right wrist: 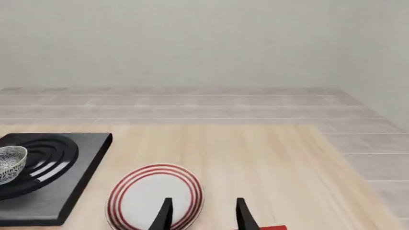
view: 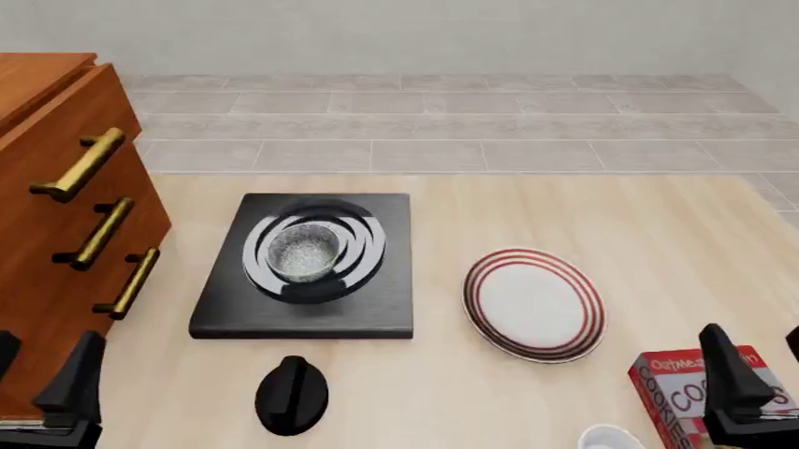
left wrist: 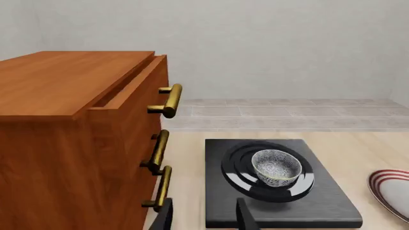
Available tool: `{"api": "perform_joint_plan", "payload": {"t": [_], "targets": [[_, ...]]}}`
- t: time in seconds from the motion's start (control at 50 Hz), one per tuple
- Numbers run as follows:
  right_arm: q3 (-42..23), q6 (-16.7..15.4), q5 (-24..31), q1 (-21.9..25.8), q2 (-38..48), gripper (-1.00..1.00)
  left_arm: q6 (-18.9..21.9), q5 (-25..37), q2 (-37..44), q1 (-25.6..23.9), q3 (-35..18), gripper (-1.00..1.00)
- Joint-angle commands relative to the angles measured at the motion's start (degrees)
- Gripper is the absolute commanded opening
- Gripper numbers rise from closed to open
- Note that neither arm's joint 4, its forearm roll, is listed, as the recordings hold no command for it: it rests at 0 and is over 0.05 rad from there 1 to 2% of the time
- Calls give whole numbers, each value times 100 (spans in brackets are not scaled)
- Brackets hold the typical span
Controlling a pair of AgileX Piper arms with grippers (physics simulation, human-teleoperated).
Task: Pick the akita bowl on the stove and place it on the plate.
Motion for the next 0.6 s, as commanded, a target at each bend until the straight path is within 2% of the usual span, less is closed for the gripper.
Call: {"api": "perform_joint_plan", "payload": {"t": [0.02, 0.18, 0.24, 0.26, 0.3, 0.36, 0.4, 0.42, 0.46, 0.52, 0.6], "targets": [[257, 288, -231, 189, -306, 100, 0, 0, 0, 0, 0, 100], [-102, 365, 95, 325, -293, 100, 0, 0, 0, 0, 0, 100], [-306, 612, 304, 441, -243, 100, 0, 0, 0, 0, 0, 100], [-489, 532, 441, 481, -215, 100, 0, 0, 0, 0, 0, 100], [-736, 634, 499, 610, -44, 100, 0, 0, 0, 0, 0, 100], [-919, 555, 335, 886, 356, 100, 0, 0, 0, 0, 0, 100], [-909, 533, -32, 867, 976, 100, 0, 0, 0, 0, 0, 100], [-961, 773, -157, 922, 1113, 100, 0, 0, 0, 0, 0, 100], [-1102, 768, -182, 914, 1162, 100, 0, 0, 0, 0, 0, 100], [-1230, 707, -382, 1068, 1652, 100, 0, 0, 0, 0, 0, 100], [-1478, 472, -555, 1298, 2228, 100, 0, 0, 0, 0, 0, 100]]}}
